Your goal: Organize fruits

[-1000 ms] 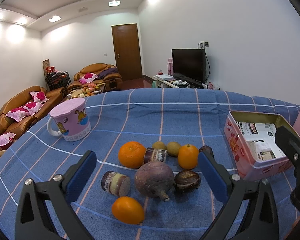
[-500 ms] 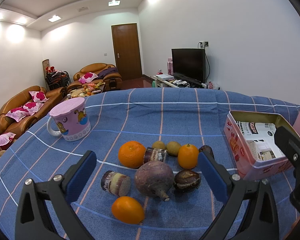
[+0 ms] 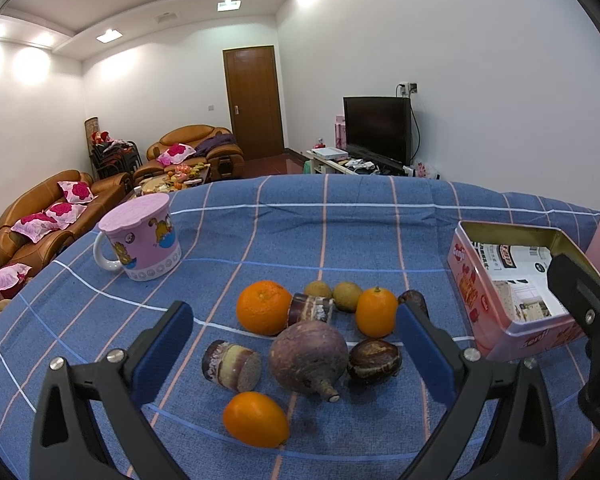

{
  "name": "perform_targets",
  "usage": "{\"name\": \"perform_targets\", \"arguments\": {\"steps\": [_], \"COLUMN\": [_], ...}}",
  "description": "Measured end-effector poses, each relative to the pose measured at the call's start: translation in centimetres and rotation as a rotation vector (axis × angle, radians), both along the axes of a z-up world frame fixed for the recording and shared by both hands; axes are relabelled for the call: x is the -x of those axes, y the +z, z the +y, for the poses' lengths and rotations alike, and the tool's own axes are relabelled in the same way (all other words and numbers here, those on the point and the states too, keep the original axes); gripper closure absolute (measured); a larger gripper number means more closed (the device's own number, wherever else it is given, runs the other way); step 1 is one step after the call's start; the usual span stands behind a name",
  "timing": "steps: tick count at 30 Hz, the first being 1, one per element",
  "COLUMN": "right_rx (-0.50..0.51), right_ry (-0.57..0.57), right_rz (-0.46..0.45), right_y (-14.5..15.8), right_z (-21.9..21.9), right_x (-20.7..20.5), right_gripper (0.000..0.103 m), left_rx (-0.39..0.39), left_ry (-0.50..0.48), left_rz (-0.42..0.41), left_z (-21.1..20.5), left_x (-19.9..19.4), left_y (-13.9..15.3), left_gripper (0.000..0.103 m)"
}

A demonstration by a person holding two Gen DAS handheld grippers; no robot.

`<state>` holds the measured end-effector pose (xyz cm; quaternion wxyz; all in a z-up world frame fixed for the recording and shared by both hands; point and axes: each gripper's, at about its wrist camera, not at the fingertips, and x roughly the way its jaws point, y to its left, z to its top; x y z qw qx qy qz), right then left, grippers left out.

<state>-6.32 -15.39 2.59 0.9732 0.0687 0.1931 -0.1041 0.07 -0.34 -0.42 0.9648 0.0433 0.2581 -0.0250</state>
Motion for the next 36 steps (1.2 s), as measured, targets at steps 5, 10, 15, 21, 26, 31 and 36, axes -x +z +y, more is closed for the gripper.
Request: {"name": "perform_targets", "arguments": {"steps": [5, 10, 15, 21, 26, 31, 36], "right_rx": [-0.001, 0.0, -0.001, -0.003, -0.005, -0.037, -0.067], "right_ry": [0.004, 0.013, 0.017, 0.024, 0.045, 0.102, 0.2], "right_rz": [0.001, 0.001, 0.005, 0.008, 0.014, 0.033, 0.089], "right_y": [0.1, 0.0, 0.0, -0.1, -0.2, -0.6, -1.3], "right_z": [0.1, 0.2, 0.2, 0.1, 0.3, 0.5, 1.4], "right_x": [-0.1, -0.1, -0.2, -0.4, -0.6, -0.9, -1.8], "right_gripper": [0.001, 0.001, 0.001, 0.001, 0.001, 0.001, 0.009], "left_rx": [0.003, 0.005, 0.009, 0.026, 0.03, 0.032, 0.06], "left_ry": [0.0, 0.001, 0.004, 0.012, 0.017, 0.042, 0.084], "left_rz": [0.004, 0.007, 0.013, 0.018, 0.022, 0.048, 0.091], "left_z": [0.0, 0.0, 0.2, 0.7, 1.3, 3.5, 7.7], "left_x": [0.1, 0.1, -0.1, 0.1, 0.7, 1.5, 2.6], "left_y": [-0.1, -0.2, -0.4, -0.3, -0.3, -0.4, -0.9], "left_gripper": [0.0, 0.0, 0.0, 0.0, 0.0, 0.0, 0.0]}}
